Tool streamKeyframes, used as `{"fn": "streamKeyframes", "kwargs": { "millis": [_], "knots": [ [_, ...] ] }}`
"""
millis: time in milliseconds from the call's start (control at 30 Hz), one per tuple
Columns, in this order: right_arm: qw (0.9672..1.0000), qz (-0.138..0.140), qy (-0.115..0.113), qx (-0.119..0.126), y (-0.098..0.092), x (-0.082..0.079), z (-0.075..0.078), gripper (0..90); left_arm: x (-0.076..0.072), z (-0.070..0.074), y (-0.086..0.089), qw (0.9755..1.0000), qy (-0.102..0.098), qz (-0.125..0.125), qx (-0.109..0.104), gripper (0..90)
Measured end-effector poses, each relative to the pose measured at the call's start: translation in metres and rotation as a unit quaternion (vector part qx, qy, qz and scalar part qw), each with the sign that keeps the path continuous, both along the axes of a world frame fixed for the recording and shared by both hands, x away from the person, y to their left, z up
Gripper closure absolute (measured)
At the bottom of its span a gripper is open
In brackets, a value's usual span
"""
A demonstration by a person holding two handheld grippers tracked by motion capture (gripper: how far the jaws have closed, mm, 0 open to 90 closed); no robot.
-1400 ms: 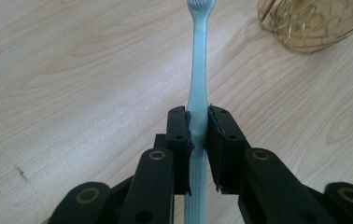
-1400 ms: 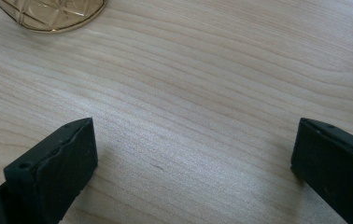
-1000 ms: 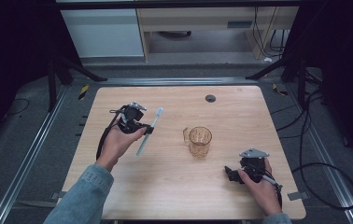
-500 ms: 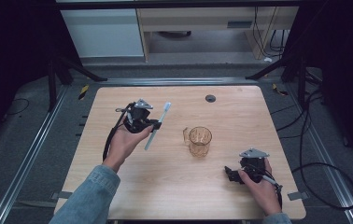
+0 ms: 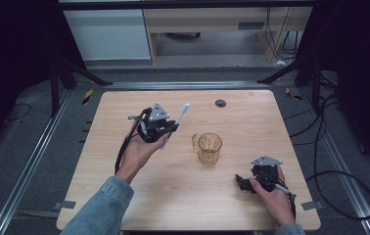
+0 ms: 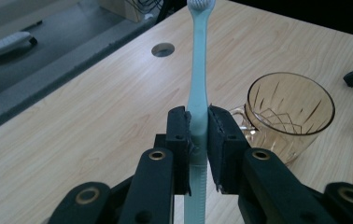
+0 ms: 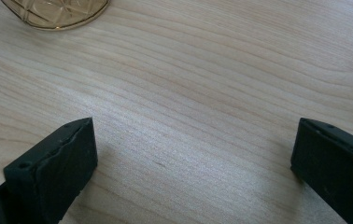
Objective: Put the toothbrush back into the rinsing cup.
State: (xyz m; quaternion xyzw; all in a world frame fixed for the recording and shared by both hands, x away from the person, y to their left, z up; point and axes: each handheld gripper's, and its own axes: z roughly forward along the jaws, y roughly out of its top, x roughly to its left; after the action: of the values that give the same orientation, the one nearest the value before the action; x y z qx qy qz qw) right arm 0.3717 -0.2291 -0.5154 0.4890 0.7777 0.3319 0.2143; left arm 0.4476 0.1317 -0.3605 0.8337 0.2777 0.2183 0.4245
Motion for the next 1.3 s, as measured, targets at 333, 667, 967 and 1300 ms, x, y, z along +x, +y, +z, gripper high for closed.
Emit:
{"fn": "streamKeyframes", "kwargs": {
  "millis": [333,667,967,1300],
  "knots": [
    [1.0000,0.000,0.000,0.001,0.000,0.000,0.000,0.7,-0.004,0.001,-0.007,0.9983,-0.049,-0.016,-0.028,78.6],
    [1.0000,0.000,0.000,0.000,0.000,0.000,0.000,0.8,-0.009,-0.002,-0.020,0.9946,-0.083,-0.033,-0.053,78.6],
    [1.0000,0.001,0.000,0.000,0.000,0.000,0.000,0.7,-0.010,-0.004,-0.024,0.9922,-0.098,-0.032,-0.070,78.6],
    [1.0000,0.004,0.000,0.001,0.000,0.000,0.000,0.8,-0.011,-0.005,-0.028,0.9905,-0.099,-0.026,-0.092,78.6]
  ]
}}
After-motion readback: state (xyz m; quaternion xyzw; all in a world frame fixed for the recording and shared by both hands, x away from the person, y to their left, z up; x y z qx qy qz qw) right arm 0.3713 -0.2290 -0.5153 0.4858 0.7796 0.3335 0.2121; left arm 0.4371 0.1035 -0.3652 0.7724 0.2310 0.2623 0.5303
